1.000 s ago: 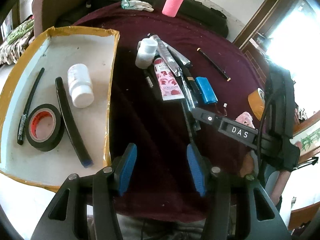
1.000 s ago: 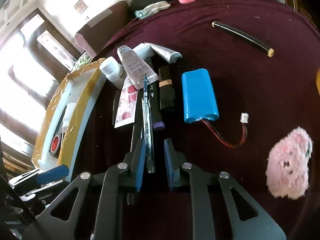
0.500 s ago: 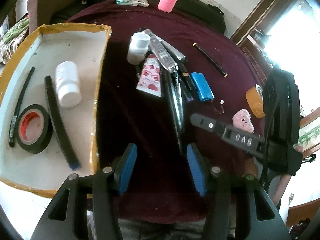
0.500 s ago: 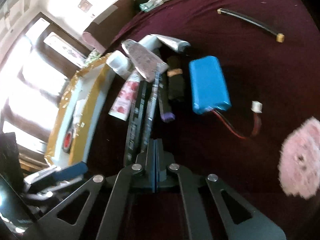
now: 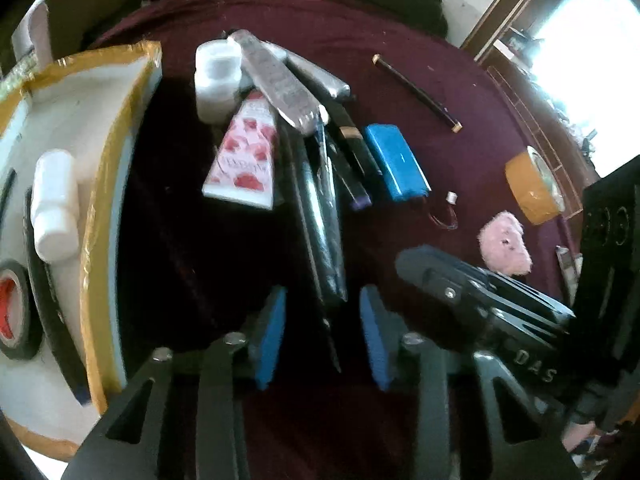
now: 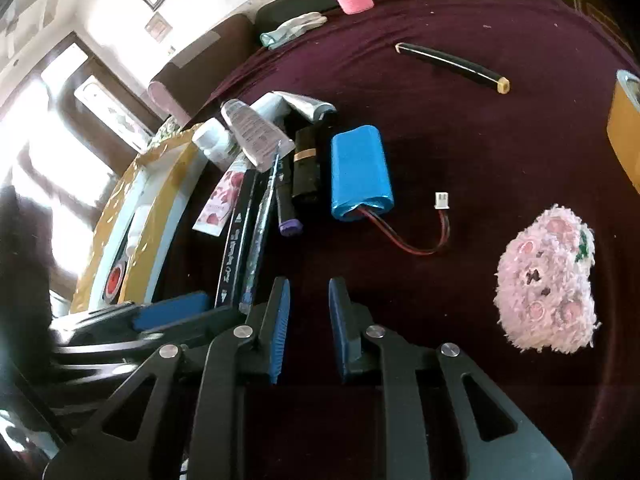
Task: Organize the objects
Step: 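Grasp a clear ballpoint pen from the pile with the right tool, then grasp a black marker from the pile with the left tool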
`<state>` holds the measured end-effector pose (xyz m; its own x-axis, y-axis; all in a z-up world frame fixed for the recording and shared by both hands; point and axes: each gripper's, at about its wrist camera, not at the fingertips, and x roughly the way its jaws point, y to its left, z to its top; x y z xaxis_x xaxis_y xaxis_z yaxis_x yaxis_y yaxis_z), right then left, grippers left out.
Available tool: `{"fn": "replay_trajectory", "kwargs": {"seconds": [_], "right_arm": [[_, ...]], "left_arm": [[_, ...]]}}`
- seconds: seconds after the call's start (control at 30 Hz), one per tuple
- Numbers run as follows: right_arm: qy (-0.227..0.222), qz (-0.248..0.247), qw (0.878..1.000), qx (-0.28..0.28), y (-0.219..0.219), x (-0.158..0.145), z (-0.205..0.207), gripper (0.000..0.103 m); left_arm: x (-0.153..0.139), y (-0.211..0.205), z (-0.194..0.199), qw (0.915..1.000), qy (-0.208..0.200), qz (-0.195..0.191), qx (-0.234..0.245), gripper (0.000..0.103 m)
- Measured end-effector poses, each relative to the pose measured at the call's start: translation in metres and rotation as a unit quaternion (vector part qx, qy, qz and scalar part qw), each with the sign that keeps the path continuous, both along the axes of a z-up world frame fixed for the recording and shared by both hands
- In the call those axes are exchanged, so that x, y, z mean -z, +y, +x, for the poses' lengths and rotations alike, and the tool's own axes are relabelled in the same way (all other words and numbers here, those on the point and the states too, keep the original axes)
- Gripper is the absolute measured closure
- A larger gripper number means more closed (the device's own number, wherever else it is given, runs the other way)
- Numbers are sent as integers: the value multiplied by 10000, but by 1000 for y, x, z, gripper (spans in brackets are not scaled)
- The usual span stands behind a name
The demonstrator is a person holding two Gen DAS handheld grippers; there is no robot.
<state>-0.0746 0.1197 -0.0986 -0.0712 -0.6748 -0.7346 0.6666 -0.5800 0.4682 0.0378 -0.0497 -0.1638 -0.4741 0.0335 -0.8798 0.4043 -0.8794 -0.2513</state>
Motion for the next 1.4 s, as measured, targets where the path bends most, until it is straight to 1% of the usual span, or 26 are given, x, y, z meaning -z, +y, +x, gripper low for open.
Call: {"fn": "replay_trajectory", "kwargs": {"seconds": [0.03, 0.07, 0.1, 0.17, 0.2, 0.23, 0.27, 0.37, 0.47, 0.57, 0.63, 0.7, 0.8, 0.9, 0.93, 0.97, 1.0, 1.07, 1.13, 1.2, 1.27, 1.3, 1.4], "right_arm": [[-29, -19, 10000, 8, 1, 1, -1, 85], [-47, -32, 10000, 12, 1, 1, -2, 85], [-58, -39, 10000, 22, 0, 1, -2, 85], [-54, -35, 10000, 14, -2, 1, -2, 85], [-45, -26, 10000, -17, -4, 0, -2, 85], [-41, -22, 10000, -46, -7, 0, -1, 85], [-43, -24, 10000, -79, -9, -1, 0, 85], [-28, -11, 9997, -233, -21, -2, 3, 85], [87, 86, 9994, -332, -35, -3, 8, 85], [315, 318, 9986, -280, -46, -3, 12, 85], [305, 340, 9985, -306, -49, -3, 13, 85], [363, 403, 9980, -322, -54, -4, 13, 85], [488, 511, 9962, -513, -64, -4, 16, 85], [654, 645, 9943, -534, -70, -4, 18, 85], [716, 696, 9935, -553, -71, -5, 20, 91], [801, 773, 9924, -527, -71, -5, 22, 94], [879, 829, 9914, -496, -69, -5, 23, 94], [836, 794, 9921, -497, -62, -5, 24, 96], [729, 708, 9938, -461, -50, -4, 25, 96], [679, 640, 9949, -375, -35, -4, 25, 96], [600, 477, 9966, -298, -20, -6, 24, 96], [600, 423, 9970, -225, -11, -6, 23, 96], [652, 399, 9971, -18, 5, -8, 19, 96]], "left_arm": [[0, 0, 0, 10000, -9, -84, -6, 82], [-1, -2, 1, 10000, 42, -24, -12, 88], [-1, -4, 3, 10000, 55, 47, -2, 89], [-6, -7, 10, 9999, 102, 47, -30, 92], [-7, -7, 13, 9999, 115, 10, -35, 101], [-11, -7, 17, 9999, 128, -76, -32, 103], [-14, -7, 21, 9998, 125, -128, -50, 103], [-15, -10, 32, 9998, 149, -50, -90, 103], [-10, -17, 36, 9996, 185, 148, -130, 103], [-11, -22, 38, 9986, 290, 396, -215, 103], [-10, -25, 39, 9981, 300, 491, -229, 102], [-10, -26, 41, 9980, 290, 512, -246, 101], [-8, -28, 43, 9978, 264, 558, -249, 101], [-7, -28, 43, 9978, 235, 575, -240, 101], [-8, -27, 43, 9977, 252, 585, -226, 101], [-9, -27, 43, 9977, 262, 590, -213, 101], [-9, -26, 41, 9976, 285, 601, -193, 101], [-10, -24, 39, 9975, 287, 621, -173, 101], [-10, -22, 34, 9972, 275, 684, -150, 93], [-11, -20, 27, 9967, 339, 719, -134, 70], [-13, -18, 23, 9966, 438, 683, -140, 62], [-13, -16, 19, 9968, 457, 649, -114, 62], [-9, -11, 3, 9980, 343, 519, -61, 62]]}}
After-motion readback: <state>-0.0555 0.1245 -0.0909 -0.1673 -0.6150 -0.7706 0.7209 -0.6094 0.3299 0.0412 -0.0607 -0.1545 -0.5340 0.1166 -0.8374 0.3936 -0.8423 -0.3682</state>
